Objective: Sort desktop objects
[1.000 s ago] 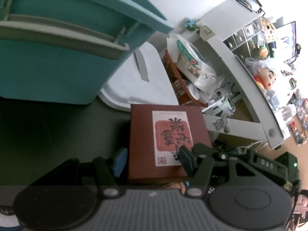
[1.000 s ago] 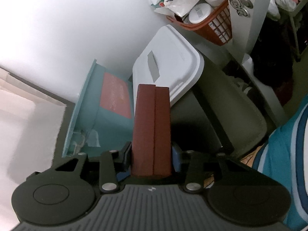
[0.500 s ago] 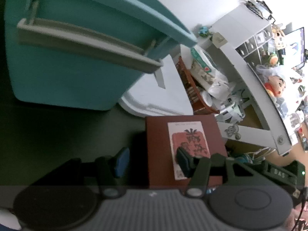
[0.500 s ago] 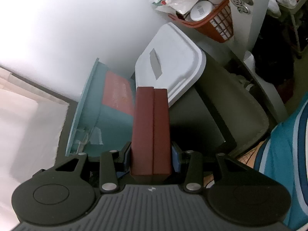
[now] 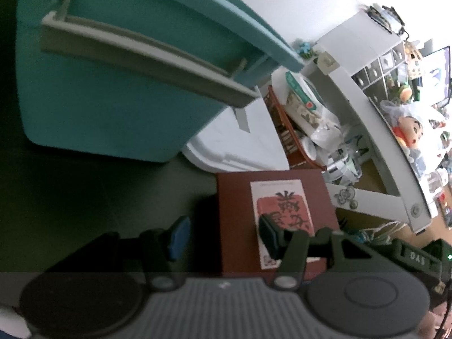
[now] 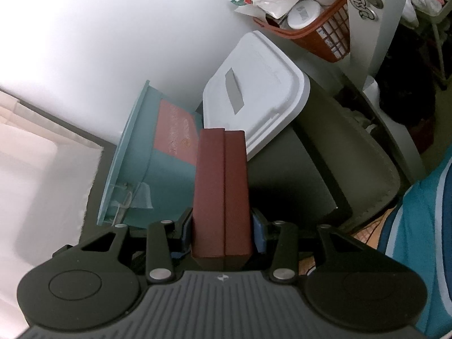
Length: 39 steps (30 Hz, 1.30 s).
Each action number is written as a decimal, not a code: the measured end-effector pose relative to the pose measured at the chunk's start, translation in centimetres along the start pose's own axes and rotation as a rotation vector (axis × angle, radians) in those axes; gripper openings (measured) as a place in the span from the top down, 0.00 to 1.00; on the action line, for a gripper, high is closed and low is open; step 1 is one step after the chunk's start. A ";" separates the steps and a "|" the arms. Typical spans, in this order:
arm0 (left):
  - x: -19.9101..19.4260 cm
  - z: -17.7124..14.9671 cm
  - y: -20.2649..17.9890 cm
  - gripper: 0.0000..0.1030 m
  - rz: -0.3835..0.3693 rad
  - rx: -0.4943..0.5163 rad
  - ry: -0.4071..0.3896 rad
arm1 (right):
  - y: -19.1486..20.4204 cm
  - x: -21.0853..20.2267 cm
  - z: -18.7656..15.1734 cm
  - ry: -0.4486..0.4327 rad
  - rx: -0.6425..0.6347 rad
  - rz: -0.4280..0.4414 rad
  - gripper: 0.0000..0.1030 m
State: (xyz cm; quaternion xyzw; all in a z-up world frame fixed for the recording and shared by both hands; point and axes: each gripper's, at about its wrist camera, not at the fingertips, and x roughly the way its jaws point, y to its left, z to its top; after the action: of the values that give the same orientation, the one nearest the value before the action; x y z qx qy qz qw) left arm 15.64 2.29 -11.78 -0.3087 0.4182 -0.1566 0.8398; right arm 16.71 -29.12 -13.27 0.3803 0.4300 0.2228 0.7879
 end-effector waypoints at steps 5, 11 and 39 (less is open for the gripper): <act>0.0 -0.1 0.0 0.44 -0.009 -0.001 0.008 | 0.2 0.4 0.0 -0.001 -0.005 -0.013 0.53; -0.2 0.0 0.0 0.43 -0.008 0.003 0.009 | 0.5 0.7 -0.1 0.000 -0.023 -0.010 0.53; 5.2 -1.7 -6.0 0.41 -0.002 -0.046 -0.013 | 0.9 2.2 -0.4 0.023 -0.028 -0.005 0.52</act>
State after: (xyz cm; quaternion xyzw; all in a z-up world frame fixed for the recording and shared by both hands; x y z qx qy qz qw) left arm 17.37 -5.65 -11.86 -0.3293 0.4160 -0.1460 0.8350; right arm 17.50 -26.92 -13.78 0.3655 0.4366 0.2314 0.7888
